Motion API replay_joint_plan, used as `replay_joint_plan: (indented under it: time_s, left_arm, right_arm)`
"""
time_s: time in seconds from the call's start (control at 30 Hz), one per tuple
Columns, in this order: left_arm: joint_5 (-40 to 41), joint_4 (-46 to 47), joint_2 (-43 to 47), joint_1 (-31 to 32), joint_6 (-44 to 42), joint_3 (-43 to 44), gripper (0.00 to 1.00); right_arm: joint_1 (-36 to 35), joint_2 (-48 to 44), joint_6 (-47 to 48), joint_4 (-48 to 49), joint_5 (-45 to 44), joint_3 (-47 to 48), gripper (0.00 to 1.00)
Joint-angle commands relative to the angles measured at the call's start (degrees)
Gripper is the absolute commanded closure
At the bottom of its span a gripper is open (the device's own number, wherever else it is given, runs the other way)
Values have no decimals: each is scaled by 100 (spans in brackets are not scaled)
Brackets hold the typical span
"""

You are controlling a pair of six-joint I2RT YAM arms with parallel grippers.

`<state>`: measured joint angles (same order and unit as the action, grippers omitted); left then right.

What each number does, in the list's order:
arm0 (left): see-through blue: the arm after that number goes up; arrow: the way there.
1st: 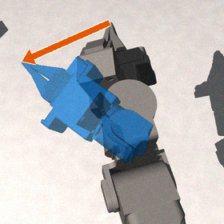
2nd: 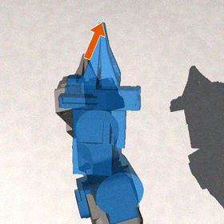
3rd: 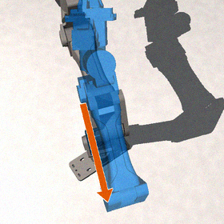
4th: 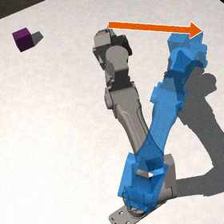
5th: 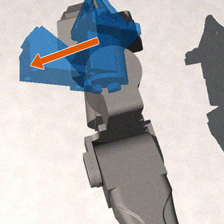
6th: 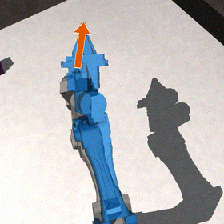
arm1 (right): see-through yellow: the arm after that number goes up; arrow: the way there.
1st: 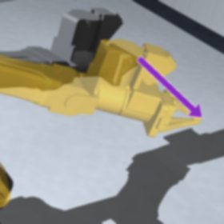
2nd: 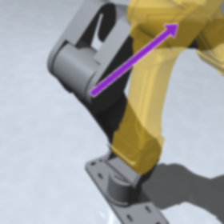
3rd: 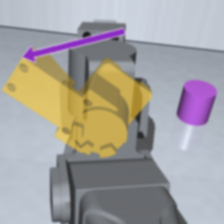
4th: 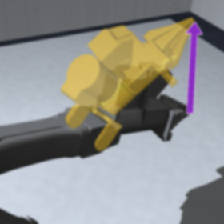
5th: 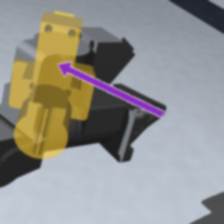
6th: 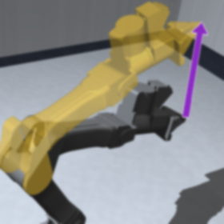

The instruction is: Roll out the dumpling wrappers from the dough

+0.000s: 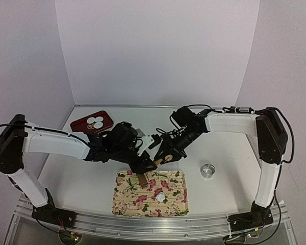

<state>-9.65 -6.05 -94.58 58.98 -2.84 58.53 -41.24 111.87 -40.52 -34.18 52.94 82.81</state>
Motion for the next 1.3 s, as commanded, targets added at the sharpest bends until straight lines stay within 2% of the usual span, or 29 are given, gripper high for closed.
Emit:
replay_joint_plan:
  time_s: [0.0,0.17,0.27,0.43,0.63,0.83,1.07,1.2,1.27]
  left_arm:
    - [616,748,1090,2,662,-253,32]
    - [876,357,1992,-14,1293,-381,10]
    - [750,-310,2225,-192,1935,-236,6]
    - [215,-1679,2187,-984,3383,-122,8]
    - [-10,-2524,2051,-1200,4286,-154,10]
    - [-367,-2687,1917,-1262,4697,-380,10]
    - [-454,-2897,1923,-1275,5133,-822,11]
    - [-690,-2622,1882,-1274,5321,-1274,21]
    - [-521,-2585,1900,-1274,5293,-1493,26]
  right_arm:
    - [354,-379,-39,-12,-201,84,100]
    - [550,-758,-36,-26,-331,277,100]
    - [553,-988,-45,-89,-496,324,100]
    - [539,-1613,-165,-384,-844,-84,100]
    - [245,-2429,-358,-1166,-1440,-407,100]
    - [-450,-2703,-803,-1964,-2036,-255,100]
    - [-1069,-2481,-585,-2941,-2647,401,100]
    - [-1332,-2318,-404,-3413,-3047,841,100]
    - [-1497,-2259,-367,-3476,-3207,890,100]
